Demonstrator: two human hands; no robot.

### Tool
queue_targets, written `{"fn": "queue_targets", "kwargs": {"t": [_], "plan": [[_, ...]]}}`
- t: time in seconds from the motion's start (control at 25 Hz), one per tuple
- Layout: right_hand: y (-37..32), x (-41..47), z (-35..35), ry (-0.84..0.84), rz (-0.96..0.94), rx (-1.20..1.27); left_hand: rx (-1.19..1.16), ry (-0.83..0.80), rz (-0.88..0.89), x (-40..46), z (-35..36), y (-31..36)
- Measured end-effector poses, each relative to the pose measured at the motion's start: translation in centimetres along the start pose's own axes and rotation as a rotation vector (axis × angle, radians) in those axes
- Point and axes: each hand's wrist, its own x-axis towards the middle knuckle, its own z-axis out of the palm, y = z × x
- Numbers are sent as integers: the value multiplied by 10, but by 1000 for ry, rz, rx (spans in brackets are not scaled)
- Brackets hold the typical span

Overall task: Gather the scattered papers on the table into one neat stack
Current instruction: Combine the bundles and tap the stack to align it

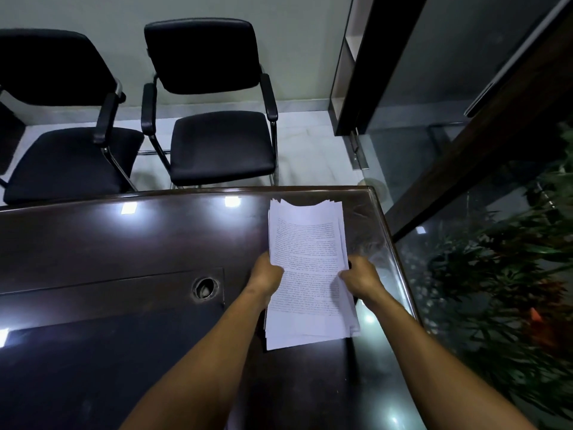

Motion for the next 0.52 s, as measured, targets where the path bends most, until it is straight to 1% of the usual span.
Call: {"fn": "queue_targets", "kwargs": {"t": [0.04,0.08,0.2,0.24,0.36,0.52], "plan": [[2,-4,1,2,-3,51,-13,-21,24,-6,-1,-1],[3,-9,1,-15,-7,153,-27,-43,50,-14,-5,-2],[-5,-31,-11,-130,-66,585,-146,-108,109,-29,-27,-5],[-12,-37,-18,-169,-99,660,-188,-148,128,-34,-36,-5],[-49,-72,-48,-322,-199,685,-306,-278,162,-68,-59,6],[-89,-123,-78,-516,-320,500,-417,-324,161,-120,-68,25]]}}
